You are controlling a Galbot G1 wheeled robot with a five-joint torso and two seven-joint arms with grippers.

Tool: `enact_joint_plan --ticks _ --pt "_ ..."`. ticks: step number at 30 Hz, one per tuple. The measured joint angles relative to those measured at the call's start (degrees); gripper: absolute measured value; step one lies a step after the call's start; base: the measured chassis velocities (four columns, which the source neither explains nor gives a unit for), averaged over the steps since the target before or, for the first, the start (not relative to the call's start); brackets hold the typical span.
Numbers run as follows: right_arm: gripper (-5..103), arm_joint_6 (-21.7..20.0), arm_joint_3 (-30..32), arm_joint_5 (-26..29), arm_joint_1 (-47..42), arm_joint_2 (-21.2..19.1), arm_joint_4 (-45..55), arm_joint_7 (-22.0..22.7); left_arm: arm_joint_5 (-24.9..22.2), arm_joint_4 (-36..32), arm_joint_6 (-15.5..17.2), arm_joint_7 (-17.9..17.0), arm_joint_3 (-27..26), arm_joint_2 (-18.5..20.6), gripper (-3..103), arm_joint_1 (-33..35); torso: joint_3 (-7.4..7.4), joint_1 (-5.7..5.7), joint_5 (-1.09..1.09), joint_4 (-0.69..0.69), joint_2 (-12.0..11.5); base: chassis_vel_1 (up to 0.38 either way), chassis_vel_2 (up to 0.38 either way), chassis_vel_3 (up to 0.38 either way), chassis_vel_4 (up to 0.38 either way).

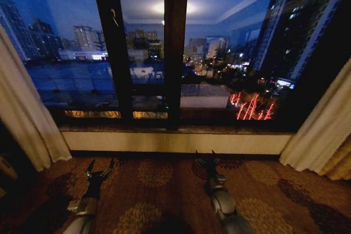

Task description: Open the curtains by pulling them apart, changing their state from closed to fully open.

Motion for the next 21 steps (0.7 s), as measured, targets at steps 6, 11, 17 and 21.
enact_joint_plan --ticks 6,11,17,21 --pt "100 0.0 0.0 0.0 0.0 0.0 0.0 0.0 0.0 0.0 0.0 0.0 0.0 0.0 100 0.0 0.05 0.09 0.01 -0.02 -0.1 -0.006 -0.016 -0.035 0.025" --pt "100 0.0 0.0 0.0 0.0 0.0 0.0 0.0 0.0 0.0 0.0 0.0 0.0 0.0 100 -0.1 0.05 0.13 -0.01 -0.01 -0.1 -0.056 0.023 0.05 -0.041" --pt "100 0.0 0.0 0.0 0.0 0.0 0.0 0.0 0.0 0.0 0.0 0.0 0.0 0.0 100 0.0 0.01 0.02 -0.01 -0.01 0.0 0.0 0.0 0.0 0.0" --pt "100 0.0 0.0 0.0 0.0 0.0 0.0 0.0 0.0 0.0 0.0 0.0 0.0 0.0 100 0.0 0.02 0.04 -0.01 -0.01 0.0 0.0 0.0 0.0 0.0"
